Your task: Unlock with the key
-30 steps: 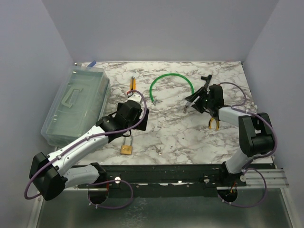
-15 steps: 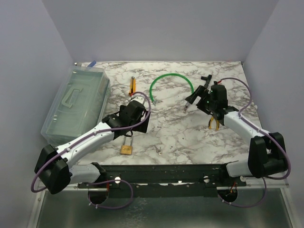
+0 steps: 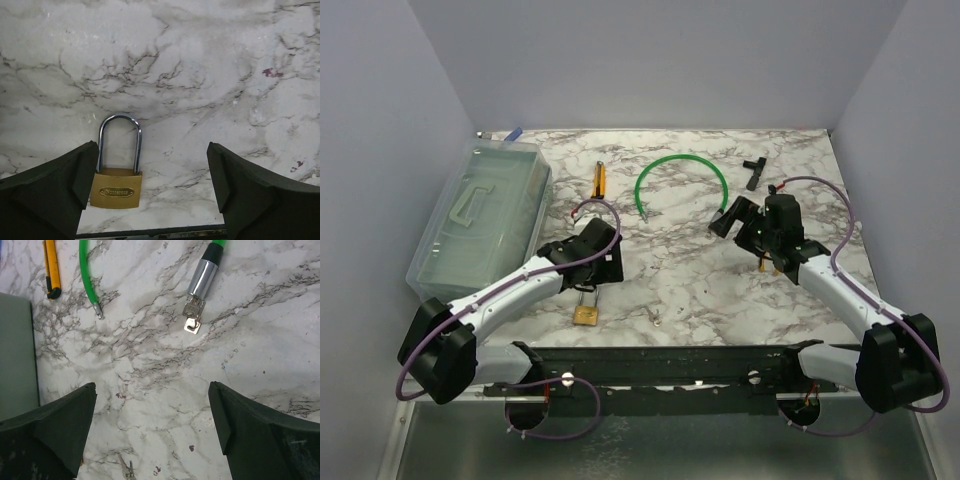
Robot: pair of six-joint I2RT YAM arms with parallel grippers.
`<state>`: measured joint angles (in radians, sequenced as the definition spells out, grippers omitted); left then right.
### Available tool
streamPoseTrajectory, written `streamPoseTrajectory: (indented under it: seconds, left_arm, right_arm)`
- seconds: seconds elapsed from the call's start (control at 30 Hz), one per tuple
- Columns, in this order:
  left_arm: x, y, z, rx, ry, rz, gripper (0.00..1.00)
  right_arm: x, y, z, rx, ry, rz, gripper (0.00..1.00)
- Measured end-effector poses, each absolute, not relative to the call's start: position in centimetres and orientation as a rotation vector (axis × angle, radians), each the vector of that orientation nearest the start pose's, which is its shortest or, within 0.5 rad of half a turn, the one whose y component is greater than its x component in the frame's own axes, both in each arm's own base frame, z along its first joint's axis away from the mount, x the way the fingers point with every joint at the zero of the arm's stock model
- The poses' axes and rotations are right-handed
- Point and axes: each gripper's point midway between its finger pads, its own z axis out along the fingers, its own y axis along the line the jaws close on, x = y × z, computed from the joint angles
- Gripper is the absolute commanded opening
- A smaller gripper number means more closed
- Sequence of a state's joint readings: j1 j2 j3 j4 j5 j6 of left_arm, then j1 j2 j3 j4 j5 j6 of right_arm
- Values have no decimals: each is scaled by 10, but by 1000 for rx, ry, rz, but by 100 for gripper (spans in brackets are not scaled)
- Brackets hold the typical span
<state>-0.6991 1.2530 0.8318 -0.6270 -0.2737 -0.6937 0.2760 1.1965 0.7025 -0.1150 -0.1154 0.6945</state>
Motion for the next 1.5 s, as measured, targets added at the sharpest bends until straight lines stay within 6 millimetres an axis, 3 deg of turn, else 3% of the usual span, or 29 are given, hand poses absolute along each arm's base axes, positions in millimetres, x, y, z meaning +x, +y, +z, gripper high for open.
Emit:
streamPoseTrajectory:
  seconds: [0.23,0.53,0.67,0.9,0.97,1.17,1.5]
  left_arm:
    - [214,-154,66,-261,2638,-122,96]
    - [182,-132,25,-391,2743,-4,93]
    - [176,-131,20,-428,2753,2,82]
    - [171,-132,17,-415,2772,9,48]
    - [172,-134,17,-403,2770,3,39]
    - [181,-147,17,-318,2777,-2,37]
    - [233,-198,20,-273,2764,-55,35]
  right_arm:
    - [314,146,119,375,2256,691,100]
    - [303,149,107,362,2297,722,100]
    - [302,151,108,357,2299,731,100]
    - [302,150,108,350,2297,730,100]
    - [302,150,108,348,2297,729,99]
    - [301,150,114,336,2281,731,99]
    - [292,146,122,311,2273,723,98]
